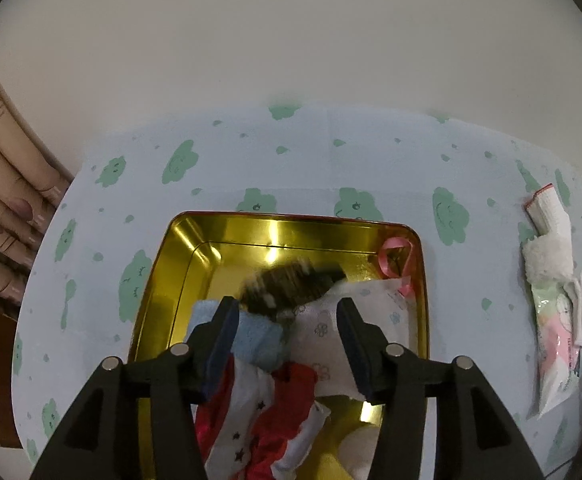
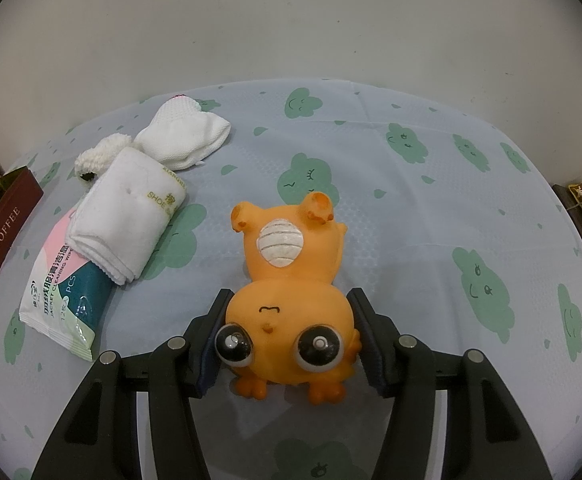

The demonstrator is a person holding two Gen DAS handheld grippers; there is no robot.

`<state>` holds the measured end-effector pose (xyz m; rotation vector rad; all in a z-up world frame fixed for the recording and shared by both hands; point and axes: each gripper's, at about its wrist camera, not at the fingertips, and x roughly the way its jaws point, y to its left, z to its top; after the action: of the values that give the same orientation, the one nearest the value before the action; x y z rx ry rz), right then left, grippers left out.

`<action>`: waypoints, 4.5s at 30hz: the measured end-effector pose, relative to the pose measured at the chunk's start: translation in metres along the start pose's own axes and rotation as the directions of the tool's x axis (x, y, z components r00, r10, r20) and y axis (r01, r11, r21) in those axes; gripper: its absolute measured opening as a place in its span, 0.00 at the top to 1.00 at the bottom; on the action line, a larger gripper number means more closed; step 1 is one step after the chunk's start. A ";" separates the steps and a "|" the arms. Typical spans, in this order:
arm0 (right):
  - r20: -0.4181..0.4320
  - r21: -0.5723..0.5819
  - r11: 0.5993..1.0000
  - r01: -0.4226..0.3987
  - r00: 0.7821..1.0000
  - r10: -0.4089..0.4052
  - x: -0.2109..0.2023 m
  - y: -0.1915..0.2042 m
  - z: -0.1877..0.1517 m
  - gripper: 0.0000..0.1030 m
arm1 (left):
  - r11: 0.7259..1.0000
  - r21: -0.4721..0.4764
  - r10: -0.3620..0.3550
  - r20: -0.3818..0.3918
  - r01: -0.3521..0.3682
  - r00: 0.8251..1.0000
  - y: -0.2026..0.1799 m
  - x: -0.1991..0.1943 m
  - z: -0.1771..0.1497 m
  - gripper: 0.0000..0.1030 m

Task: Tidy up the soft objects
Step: 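Carry the black pouch into the tin and open the left gripper while the right gripper grasps the orange toy, then carry the orange rubber toy into the tin and open the right gripper, then lower the right gripper onto the white folded towel and grasp it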

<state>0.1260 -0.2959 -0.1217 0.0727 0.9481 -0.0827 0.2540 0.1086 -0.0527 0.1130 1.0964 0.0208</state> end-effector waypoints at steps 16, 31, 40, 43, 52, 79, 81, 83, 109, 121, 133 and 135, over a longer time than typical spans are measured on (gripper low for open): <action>-0.001 -0.003 1.000 0.003 1.000 -0.003 0.000 0.000 0.000 0.46 | 0.986 0.089 0.123 0.197 -0.142 0.973 -0.017 -0.077 -0.080 0.49; -0.006 -0.012 0.999 0.039 0.999 -0.039 -0.001 0.005 0.002 0.50 | 0.984 -0.111 0.160 0.246 -0.137 0.956 0.040 -0.096 -0.137 0.49; 0.020 -0.007 0.996 0.088 0.996 -0.088 -0.027 0.018 0.016 0.51 | 0.966 -0.176 0.230 0.264 -0.188 0.937 0.067 -0.097 -0.158 0.49; 0.034 -0.001 0.998 0.063 0.997 -0.063 -0.042 0.025 0.020 0.51 | 0.956 -0.192 0.269 0.275 -0.221 0.923 0.073 -0.101 -0.160 0.49; 0.063 -0.139 0.989 -0.049 0.996 0.058 -0.083 0.111 0.035 0.50 | 0.952 -0.221 0.263 0.243 -0.211 0.934 0.088 -0.097 -0.165 0.49; -0.084 -0.567 0.769 -0.294 0.950 0.301 -0.055 0.399 0.005 0.50 | 0.872 -0.450 0.290 0.165 -0.190 0.943 0.141 -0.090 -0.172 0.49; -0.088 -0.564 0.770 -0.297 0.950 0.301 -0.052 0.401 0.004 0.50 | 0.866 -0.463 0.292 0.158 -0.190 0.943 0.144 -0.090 -0.172 0.49; -0.093 -0.561 0.770 -0.303 0.948 0.305 -0.050 0.402 0.004 0.50 | 0.862 -0.472 0.289 0.157 -0.185 0.944 0.145 -0.090 -0.173 0.49; -0.075 -0.563 0.763 -0.318 0.939 0.336 -0.072 0.406 0.004 0.23 | 0.854 -0.484 0.298 0.158 -0.189 0.941 0.147 -0.093 -0.173 0.49; 0.032 -0.466 0.847 -0.257 0.951 0.306 -0.100 0.329 0.023 0.21 | 0.855 -0.478 0.306 0.155 -0.200 0.939 0.143 -0.093 -0.173 0.49; 0.067 -0.206 0.978 0.025 0.998 -0.011 -0.045 0.179 0.067 0.21 | 0.862 -0.471 0.291 0.157 -0.188 0.944 0.140 -0.093 -0.173 0.49; 0.030 -0.180 0.982 0.059 0.998 -0.055 -0.029 0.155 0.070 0.21 | 0.861 -0.474 0.290 0.161 -0.184 0.943 0.140 -0.094 -0.174 0.49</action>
<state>0.1817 -0.1477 -0.0534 -0.1227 0.9295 -0.0500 0.0622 0.2552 -0.0337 -0.1685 0.8163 0.4782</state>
